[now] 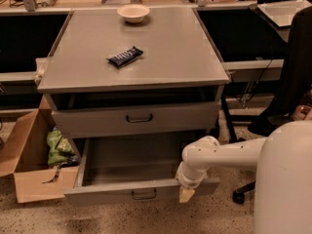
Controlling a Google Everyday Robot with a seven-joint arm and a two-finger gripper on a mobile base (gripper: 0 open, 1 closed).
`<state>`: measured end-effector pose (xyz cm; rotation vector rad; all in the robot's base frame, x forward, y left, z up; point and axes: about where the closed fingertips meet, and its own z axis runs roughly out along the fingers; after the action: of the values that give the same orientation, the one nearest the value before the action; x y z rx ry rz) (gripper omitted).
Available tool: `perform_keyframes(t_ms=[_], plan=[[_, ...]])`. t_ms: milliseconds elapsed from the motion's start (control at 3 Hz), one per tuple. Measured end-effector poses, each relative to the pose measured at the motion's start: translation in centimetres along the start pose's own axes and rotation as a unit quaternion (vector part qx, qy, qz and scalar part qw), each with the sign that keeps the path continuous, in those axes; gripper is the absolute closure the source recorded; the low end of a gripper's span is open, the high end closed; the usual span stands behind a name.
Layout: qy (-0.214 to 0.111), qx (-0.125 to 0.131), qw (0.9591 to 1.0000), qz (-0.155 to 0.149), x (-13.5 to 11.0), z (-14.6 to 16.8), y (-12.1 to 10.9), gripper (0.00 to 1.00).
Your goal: Open middle drawer
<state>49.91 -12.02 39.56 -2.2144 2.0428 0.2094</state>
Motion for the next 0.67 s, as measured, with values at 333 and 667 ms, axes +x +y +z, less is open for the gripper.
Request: perform_keyframes(t_ms=[333,667], plan=[[0.0,0.0,1.0,0.0,0.0,0.01,0.01,0.0],[-0.002,-0.005,1.0,0.002,0.2,0.26,0.63,0.0]])
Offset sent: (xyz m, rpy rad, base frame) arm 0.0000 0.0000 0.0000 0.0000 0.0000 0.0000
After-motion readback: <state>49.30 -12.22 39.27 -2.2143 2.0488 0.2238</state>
